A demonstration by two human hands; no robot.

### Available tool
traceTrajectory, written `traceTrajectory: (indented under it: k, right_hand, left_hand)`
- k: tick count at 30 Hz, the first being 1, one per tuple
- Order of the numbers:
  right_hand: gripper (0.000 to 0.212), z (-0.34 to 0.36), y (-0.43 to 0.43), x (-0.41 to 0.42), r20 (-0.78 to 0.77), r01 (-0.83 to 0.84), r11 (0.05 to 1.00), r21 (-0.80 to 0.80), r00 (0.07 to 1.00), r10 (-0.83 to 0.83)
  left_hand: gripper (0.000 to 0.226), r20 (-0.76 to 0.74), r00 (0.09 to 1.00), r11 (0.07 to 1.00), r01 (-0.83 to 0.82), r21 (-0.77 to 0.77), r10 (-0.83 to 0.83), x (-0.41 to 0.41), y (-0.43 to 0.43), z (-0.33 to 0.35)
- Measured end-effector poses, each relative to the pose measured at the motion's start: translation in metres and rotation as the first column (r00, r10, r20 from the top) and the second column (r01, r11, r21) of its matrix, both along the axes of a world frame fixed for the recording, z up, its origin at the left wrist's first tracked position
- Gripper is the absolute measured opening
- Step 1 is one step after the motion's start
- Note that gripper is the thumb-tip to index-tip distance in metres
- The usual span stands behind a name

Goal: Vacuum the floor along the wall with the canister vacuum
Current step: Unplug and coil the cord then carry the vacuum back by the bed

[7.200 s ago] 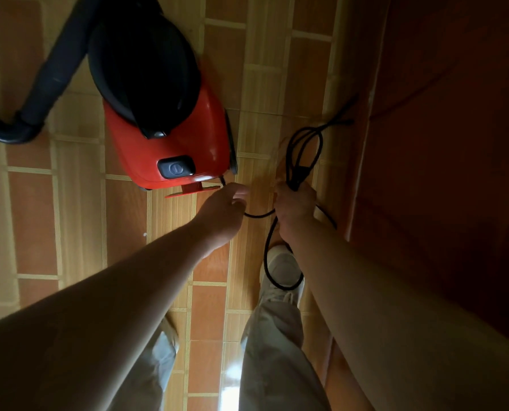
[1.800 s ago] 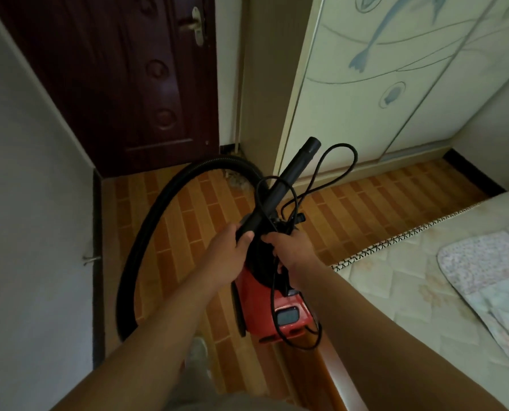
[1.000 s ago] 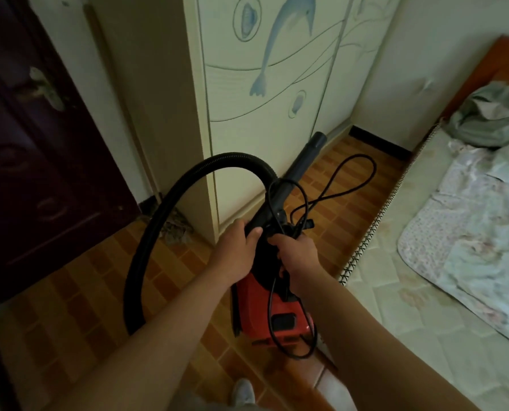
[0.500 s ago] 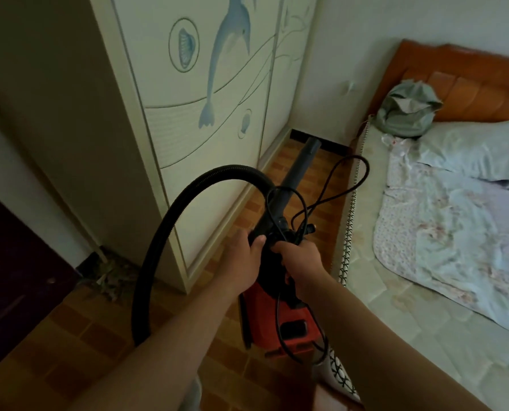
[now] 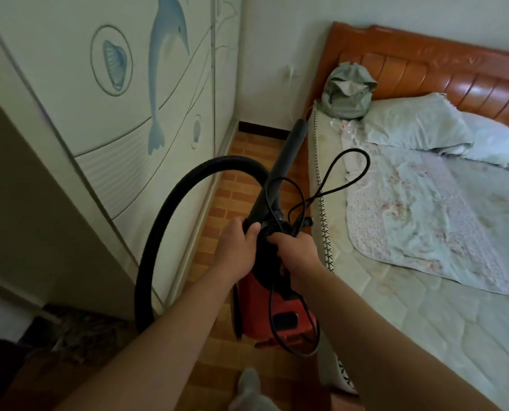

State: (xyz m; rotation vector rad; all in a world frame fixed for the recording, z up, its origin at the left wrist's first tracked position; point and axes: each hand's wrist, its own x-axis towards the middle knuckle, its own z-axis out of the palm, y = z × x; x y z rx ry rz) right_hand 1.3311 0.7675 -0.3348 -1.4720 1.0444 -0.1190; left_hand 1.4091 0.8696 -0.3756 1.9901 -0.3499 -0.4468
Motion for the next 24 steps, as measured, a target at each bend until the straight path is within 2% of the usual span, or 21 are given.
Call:
traceTrajectory:
  k: [4, 8, 14, 18, 24]
  right_hand:
    - [0.021, -0.011, -0.030, 0.031, -0.016, 0.034, 0.999, 0.000, 0.999, -0.034]
    - [0.024, -0.024, -0.074, 0.070, -0.013, 0.065, 0.998, 0.021, 0.998, -0.065]
    - [0.021, -0.023, -0.143, 0.133, 0.011, 0.066, 0.997, 0.033, 0.998, -0.066]
    - [0.020, -0.020, -0.179, 0.180, 0.024, 0.068, 0.997, 0.020, 0.997, -0.069]
    - [0.016, -0.025, -0.228, 0.259, 0.017, 0.090, 0.996, 0.026, 0.996, -0.090]
  left_hand:
    - [0.046, -0.027, 0.999, 0.999, 0.039, 0.002, -0.039, 0.033, -0.032, -0.007]
    - [0.057, -0.054, 0.996, 0.996, 0.076, 0.036, -0.074, 0.071, -0.076, -0.011]
    - [0.051, -0.040, 0.995, 0.994, 0.093, 0.053, -0.091, 0.132, -0.143, -0.005]
    - [0.058, -0.048, 0.995, 0.995, 0.090, 0.035, -0.089, 0.175, -0.179, -0.003]
    - [0.047, -0.051, 0.996, 0.997, 0.079, 0.010, -0.079, 0.254, -0.231, -0.013]
